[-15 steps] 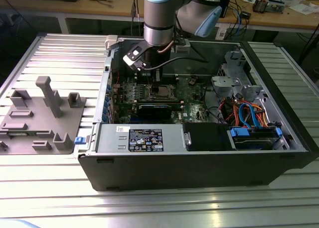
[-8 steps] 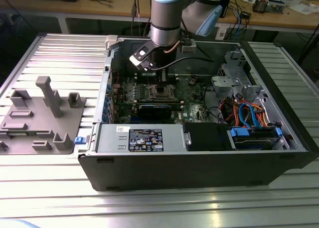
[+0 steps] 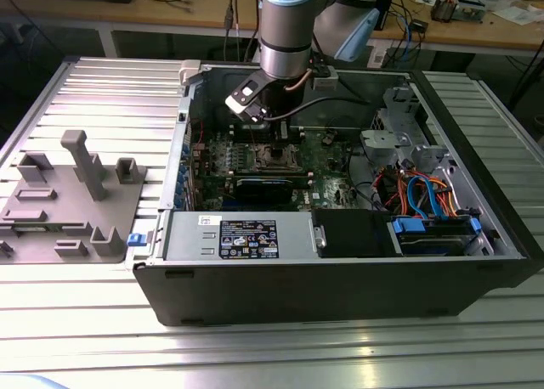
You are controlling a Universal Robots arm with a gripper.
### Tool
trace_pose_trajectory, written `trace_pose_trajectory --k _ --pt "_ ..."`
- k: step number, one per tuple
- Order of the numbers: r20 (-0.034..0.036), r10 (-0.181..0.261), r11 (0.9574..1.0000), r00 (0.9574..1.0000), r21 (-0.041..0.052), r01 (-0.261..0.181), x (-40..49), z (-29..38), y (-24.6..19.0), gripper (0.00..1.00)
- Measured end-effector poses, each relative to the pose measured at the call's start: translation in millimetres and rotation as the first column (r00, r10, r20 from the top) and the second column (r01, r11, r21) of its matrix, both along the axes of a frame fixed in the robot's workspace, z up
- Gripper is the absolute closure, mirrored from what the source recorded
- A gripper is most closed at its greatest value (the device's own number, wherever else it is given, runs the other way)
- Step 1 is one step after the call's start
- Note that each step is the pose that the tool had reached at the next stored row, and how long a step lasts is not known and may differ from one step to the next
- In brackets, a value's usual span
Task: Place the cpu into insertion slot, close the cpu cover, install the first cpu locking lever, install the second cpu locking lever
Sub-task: 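Install the first cpu locking lever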
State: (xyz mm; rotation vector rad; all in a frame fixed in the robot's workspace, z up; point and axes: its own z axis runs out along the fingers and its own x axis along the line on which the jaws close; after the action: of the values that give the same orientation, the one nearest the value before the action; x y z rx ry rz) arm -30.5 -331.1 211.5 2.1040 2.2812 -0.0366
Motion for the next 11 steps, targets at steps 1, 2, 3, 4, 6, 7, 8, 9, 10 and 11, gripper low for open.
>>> trace_pose_trajectory --k 1,2,3,4,6,7,8,9,10,11 --pt "0.0 0.001 1.0 1.0 0.0 -0.001 0.0 0.0 0.0 0.89" --pt "0.0 0.001 1.0 1.0 0.0 -0.001 0.0 0.0 0.0 0.89" --pt "0.0 0.001 1.0 1.0 0.0 -0.001 0.0 0.0 0.0 0.89" --pt "0.0 0.001 1.0 1.0 0.0 -0.001 0.0 0.0 0.0 0.89" --pt "0.0 0.001 1.0 1.0 0.0 -0.001 0.0 0.0 0.0 0.89" --pt "0.0001 0.001 1.0 1.0 0.0001 -0.001 0.0 0.0 0.0 0.89" --pt "0.0 0.001 1.0 1.0 0.0001 -0.001 0.0 0.0 0.0 0.89" --pt "0.0 0.001 1.0 1.0 0.0 -0.001 0.0 0.2 0.0 0.89" --pt "-0.0002 0.001 1.0 1.0 -0.0003 -0.001 0.0 0.6 0.0 0.89" --pt "-0.0001 0.001 1.0 1.0 -0.0001 -0.001 0.0 1.2 0.0 0.89"
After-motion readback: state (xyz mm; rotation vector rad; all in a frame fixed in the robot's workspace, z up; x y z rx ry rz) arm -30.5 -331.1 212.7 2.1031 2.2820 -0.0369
